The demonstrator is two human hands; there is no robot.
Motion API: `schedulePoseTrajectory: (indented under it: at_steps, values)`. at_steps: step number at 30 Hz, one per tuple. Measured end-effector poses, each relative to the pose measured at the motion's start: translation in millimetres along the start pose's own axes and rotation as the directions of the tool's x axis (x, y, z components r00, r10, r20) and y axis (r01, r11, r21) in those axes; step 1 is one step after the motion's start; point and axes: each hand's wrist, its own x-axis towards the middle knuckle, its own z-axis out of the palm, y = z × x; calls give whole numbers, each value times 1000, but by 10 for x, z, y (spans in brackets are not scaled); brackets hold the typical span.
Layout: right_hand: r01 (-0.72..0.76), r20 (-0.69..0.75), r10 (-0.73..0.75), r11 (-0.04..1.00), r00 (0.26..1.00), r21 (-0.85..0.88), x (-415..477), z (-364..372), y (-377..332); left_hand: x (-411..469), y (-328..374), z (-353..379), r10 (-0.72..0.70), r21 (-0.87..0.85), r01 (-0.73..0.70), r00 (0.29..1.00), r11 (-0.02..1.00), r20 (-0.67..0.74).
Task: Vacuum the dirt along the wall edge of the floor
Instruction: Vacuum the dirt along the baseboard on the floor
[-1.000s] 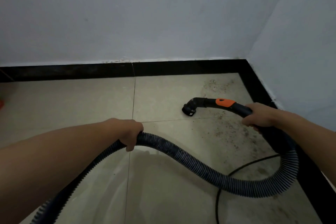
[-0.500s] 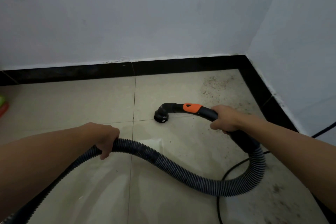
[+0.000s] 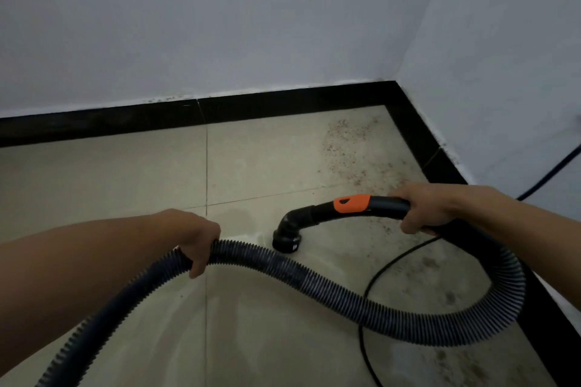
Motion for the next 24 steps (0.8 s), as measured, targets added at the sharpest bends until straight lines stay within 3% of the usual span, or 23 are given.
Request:
schedulePoseTrajectory:
  at_steps: [3, 8, 16, 24]
  values:
    - [1, -65, -1, 1000, 998, 6, 32, 93, 41, 20, 108, -98, 7, 8, -7, 1000, 1000, 2]
    - [-136, -397, 116, 990, 910, -23, 206, -9, 100, -2, 31, -192, -10, -44, 8, 999, 999, -45]
    - [-160, -570, 87, 984, 817, -79, 773, -301, -273, 24, -190, -192, -44, -138, 31, 995, 990, -90]
    - [-274, -669, 183, 961, 721, -33, 1235, -778, -272, 261, -200, -208, -30, -261, -3, 992, 965, -121]
